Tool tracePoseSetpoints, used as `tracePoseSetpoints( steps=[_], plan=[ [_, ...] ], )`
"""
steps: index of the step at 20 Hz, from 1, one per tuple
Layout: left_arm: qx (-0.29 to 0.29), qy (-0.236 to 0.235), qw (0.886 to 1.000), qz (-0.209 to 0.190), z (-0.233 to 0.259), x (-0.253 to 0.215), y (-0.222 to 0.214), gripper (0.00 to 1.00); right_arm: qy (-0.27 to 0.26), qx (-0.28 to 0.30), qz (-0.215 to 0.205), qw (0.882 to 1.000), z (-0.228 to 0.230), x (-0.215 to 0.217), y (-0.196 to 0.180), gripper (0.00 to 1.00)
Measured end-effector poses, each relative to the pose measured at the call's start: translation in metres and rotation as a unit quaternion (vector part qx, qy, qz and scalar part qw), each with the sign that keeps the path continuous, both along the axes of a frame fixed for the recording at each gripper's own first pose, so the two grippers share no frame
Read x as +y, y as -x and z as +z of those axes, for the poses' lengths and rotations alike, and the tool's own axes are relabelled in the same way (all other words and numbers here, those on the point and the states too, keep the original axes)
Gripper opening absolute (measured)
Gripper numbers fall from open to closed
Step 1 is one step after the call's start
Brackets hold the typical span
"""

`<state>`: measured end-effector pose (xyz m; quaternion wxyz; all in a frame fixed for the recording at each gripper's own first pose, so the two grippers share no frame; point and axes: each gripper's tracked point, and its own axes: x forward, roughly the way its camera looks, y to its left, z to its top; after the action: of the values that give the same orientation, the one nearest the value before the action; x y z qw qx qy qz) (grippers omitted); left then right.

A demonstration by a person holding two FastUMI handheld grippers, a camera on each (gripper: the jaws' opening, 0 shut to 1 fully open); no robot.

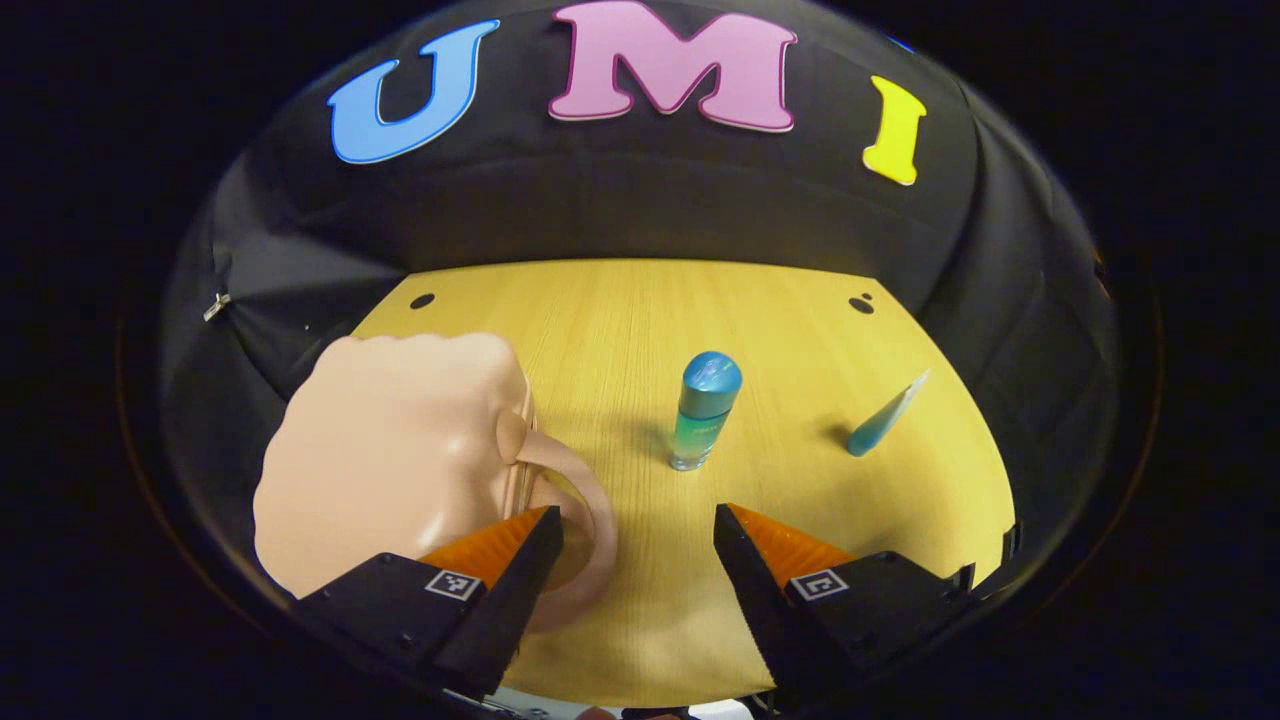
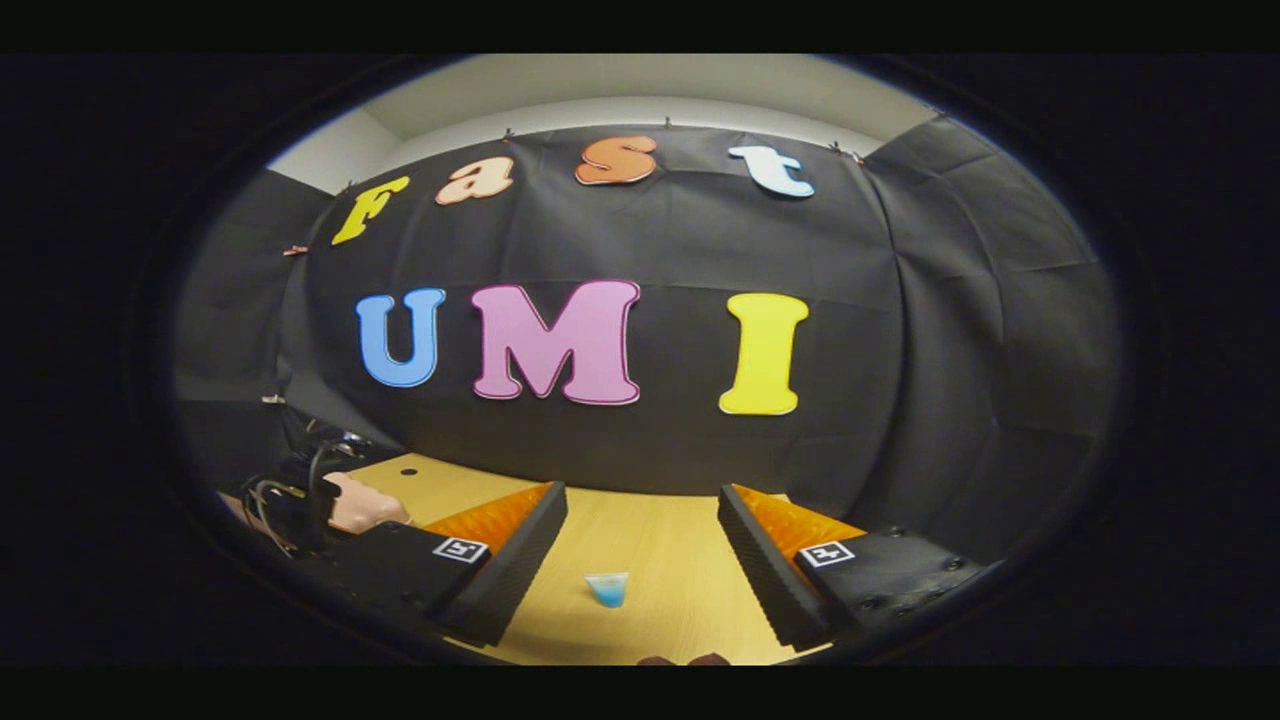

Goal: First open the suitcase, pack the skin care products into it, and then close the suitcase.

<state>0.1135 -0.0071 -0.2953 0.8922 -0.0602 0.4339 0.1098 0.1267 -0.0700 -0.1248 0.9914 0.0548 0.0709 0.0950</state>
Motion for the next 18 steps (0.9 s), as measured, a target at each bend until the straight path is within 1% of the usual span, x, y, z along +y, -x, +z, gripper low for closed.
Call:
tracePoseSetpoints(
  steps=[2, 4, 5, 6, 7, 8, 9, 10, 11, 12, 13, 14, 15, 18],
  plan=[
    [0.028, 0.019, 0.999, 0.033, -0.019, 0.006, -0.001, 0.96, 0.0, 0.015, 0.0, 1.0, -0.012, -0.011, -0.006, 0.96],
    [0.037, 0.035, 0.998, 0.048, -0.03, 0.008, -0.004, 0.96, -0.003, 0.019, -0.004, 1.0, -0.018, -0.023, -0.011, 0.96],
    [0.043, 0.04, 0.997, 0.048, -0.036, 0.008, -0.004, 0.9, -0.005, 0.023, -0.006, 1.0, -0.021, -0.029, -0.013, 0.96],
    [0.051, 0.045, 0.997, 0.041, -0.044, 0.007, -0.003, 0.87, -0.008, 0.029, -0.01, 0.999, -0.025, -0.035, -0.014, 0.99],
    [0.069, 0.032, 0.997, 0.034, -0.05, 0.011, 0.0, 0.78, -0.011, 0.034, -0.012, 0.999, -0.028, -0.038, -0.015, 0.96],
    [0.081, 0.023, 0.996, 0.017, -0.048, 0.014, 0.006, 0.5, -0.015, 0.041, -0.015, 0.999, -0.032, -0.042, -0.015, 0.96],
    [0.08, 0.024, 0.997, -0.003, -0.047, 0.014, 0.002, 0.23, -0.019, 0.044, -0.017, 0.999, -0.033, -0.045, -0.015, 0.96],
    [0.078, 0.02, 0.997, -0.017, -0.046, 0.012, 0.001, 0.21, -0.021, 0.047, -0.02, 0.998, -0.035, -0.047, -0.016, 0.96],
    [0.075, 0.015, 0.997, -0.025, -0.043, 0.011, -0.001, 0.17, -0.024, 0.05, -0.023, 0.998, -0.036, -0.049, -0.015, 0.96],
    [0.076, 0.01, 0.997, -0.032, -0.041, 0.01, -0.003, 0.15, -0.026, 0.052, -0.024, 0.998, -0.038, -0.049, -0.014, 0.96],
    [0.077, 0.006, 0.996, -0.038, -0.038, 0.009, -0.005, 0.14, -0.028, 0.055, -0.026, 0.998, -0.039, -0.049, -0.014, 0.96],
    [0.079, 0.003, 0.996, -0.041, -0.034, 0.008, -0.005, 0.17, -0.031, 0.057, -0.027, 0.998, -0.039, -0.048, -0.014, 0.96],
    [0.081, 0.002, 0.996, -0.045, -0.029, 0.007, -0.007, 0.13, -0.033, 0.058, -0.027, 0.997, -0.039, -0.046, -0.013, 0.97],
    [0.074, 0.002, 0.996, -0.051, -0.005, 0.009, -0.009, 0.12, -0.03, 0.056, -0.024, 0.998, -0.04, -0.042, -0.01, 0.97]
  ],
)
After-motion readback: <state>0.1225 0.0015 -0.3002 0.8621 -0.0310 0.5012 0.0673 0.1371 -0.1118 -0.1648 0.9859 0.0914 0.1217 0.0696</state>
